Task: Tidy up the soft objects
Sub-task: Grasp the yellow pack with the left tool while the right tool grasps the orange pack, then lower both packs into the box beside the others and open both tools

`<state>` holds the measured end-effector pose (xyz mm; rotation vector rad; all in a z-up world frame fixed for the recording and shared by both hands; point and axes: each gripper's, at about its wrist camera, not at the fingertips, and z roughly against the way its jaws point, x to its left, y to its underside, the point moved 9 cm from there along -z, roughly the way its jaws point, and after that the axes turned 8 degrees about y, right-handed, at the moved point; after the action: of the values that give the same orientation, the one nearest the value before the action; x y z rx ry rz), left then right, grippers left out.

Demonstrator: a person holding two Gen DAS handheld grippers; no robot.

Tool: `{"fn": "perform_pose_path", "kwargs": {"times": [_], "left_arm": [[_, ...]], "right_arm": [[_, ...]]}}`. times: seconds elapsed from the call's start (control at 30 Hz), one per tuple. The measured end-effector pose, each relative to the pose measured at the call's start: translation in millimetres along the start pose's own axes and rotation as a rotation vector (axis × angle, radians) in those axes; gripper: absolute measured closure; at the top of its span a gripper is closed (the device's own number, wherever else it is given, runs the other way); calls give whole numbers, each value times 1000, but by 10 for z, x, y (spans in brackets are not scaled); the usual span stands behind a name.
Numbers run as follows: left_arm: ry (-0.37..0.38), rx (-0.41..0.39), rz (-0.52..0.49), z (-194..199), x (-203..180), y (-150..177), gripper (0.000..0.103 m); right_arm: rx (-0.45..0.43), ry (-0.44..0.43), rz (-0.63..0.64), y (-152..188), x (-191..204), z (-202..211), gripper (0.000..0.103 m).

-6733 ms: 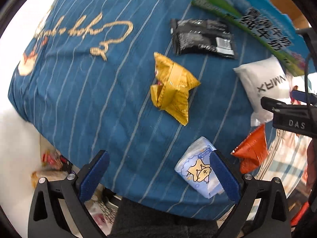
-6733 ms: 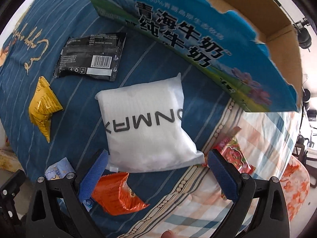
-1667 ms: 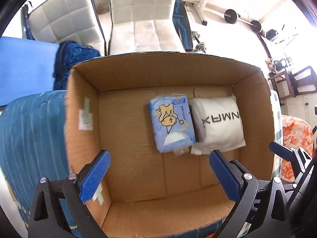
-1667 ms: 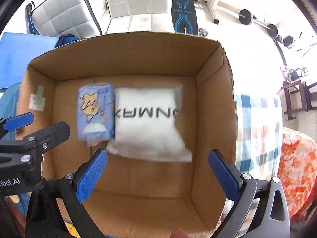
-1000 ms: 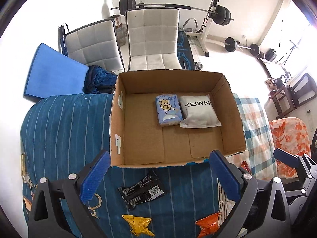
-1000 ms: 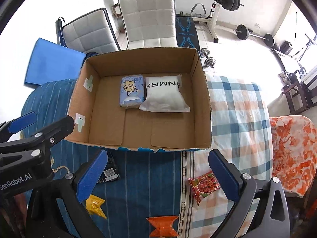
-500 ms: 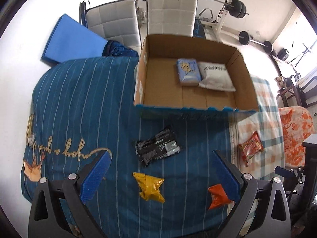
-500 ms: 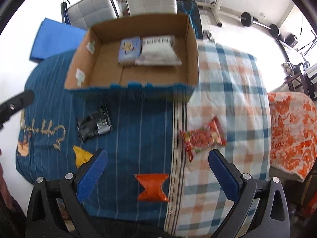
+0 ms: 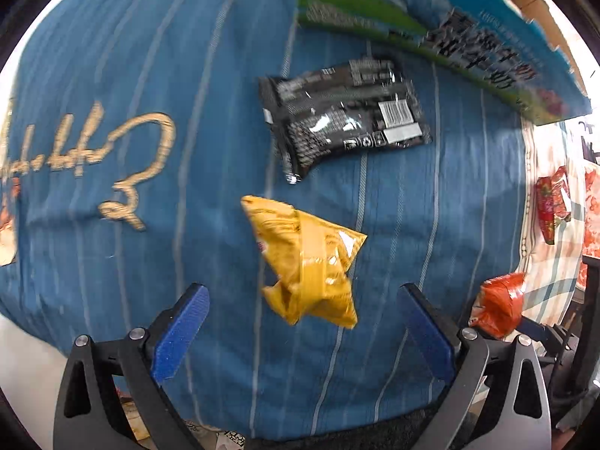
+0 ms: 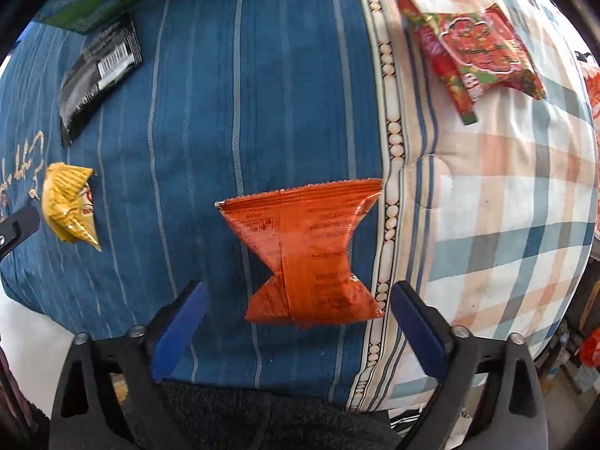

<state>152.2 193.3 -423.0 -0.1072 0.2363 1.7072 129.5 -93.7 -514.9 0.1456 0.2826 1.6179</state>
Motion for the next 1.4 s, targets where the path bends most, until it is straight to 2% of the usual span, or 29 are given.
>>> {"fn": "perform_pose_path", "kwargs": {"times": [0.1,0.17,0.23,0.3,0.33,0.43,0.47,0.63,0.67,0.9,1.1,1.27,1.4], "left_arm": [[5,25,-19,-170,-43,-38,2],[0,46,-36,-278,-60,-62,15],[3,77,-43,-397,-58,-55,45],[3,114,-37,-510,-13,-2,52],[-4,105,-42,-504,-6,-13,55],[4,101,-48,-472,-20,42,56],[4,101,-46,-459,-20,67,56],[-25,87,-50,-393,-90,266,57],[-31,77,-51,-370,-108,307,57],[-31,-18,-98,34,-418,433,57],[5,-136,-160,595,-782,377,57],[42,-212,-195,1066,-1074,-80,57],[68,-276,-222,1378,-1268,-268,57]], "right_arm": [[28,-3,-5,26,21,-101,16],[34,-4,-15,32,11,-141,17],[46,-13,-31,37,-4,-189,18],[58,-24,-47,43,-33,-231,28],[65,-28,-53,56,-47,-253,31],[72,-49,-77,83,-47,-303,36],[64,-40,-83,91,-77,-303,45],[48,-37,-73,126,-153,-250,53],[43,-34,-69,127,-181,-216,60],[-46,-47,-27,45,-260,269,62],[-165,-67,18,2,-262,926,62],[-260,-95,33,-168,-313,1498,62],[-324,-115,42,-282,-243,1856,62]]}}
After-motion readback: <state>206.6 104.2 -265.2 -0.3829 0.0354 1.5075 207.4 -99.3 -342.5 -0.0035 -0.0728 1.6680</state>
